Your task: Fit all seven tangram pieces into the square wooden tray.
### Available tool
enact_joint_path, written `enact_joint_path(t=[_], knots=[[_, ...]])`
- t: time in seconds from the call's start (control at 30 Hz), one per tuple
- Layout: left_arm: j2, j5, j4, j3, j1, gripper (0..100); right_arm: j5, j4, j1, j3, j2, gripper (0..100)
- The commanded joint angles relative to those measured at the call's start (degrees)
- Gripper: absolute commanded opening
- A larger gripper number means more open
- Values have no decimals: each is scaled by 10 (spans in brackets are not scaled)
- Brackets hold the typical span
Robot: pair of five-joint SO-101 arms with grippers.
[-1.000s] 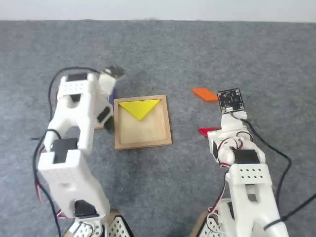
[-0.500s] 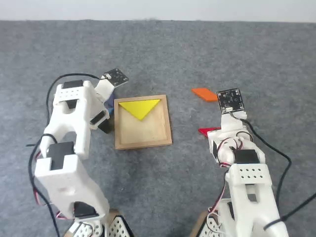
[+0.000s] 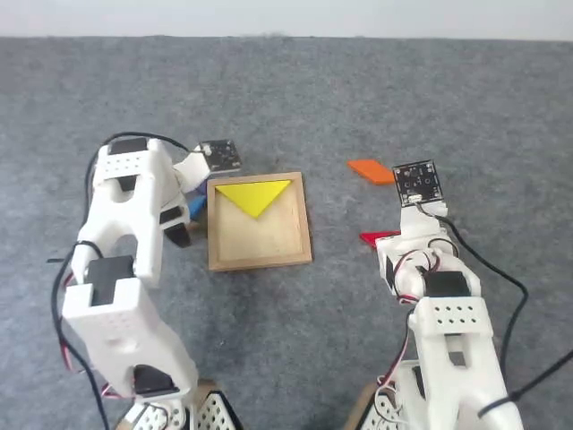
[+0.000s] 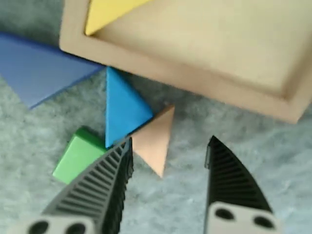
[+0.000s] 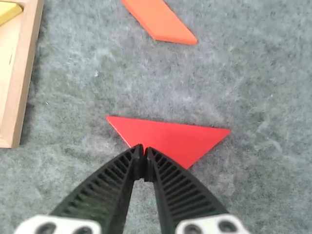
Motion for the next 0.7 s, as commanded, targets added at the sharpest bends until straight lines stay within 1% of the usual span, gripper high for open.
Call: enact_joint_path(t=[0.0, 0.17, 0.3, 0.57, 0.67], knots=[[-5, -94, 8, 8, -7, 236, -3, -12, -2, -4, -22, 9], [-6, -136, 13, 8, -8, 236, -2, -12, -2, -4, -22, 9], [-6, -196, 36, 8, -4, 236, -2, -12, -2, -4, -22, 9], [-6, -197, 24, -13, -9, 236, -1, -12, -2, -4, -22, 9], [-6, -162, 22, -29, -6, 237, -1, -12, -2, -4, -22, 9]])
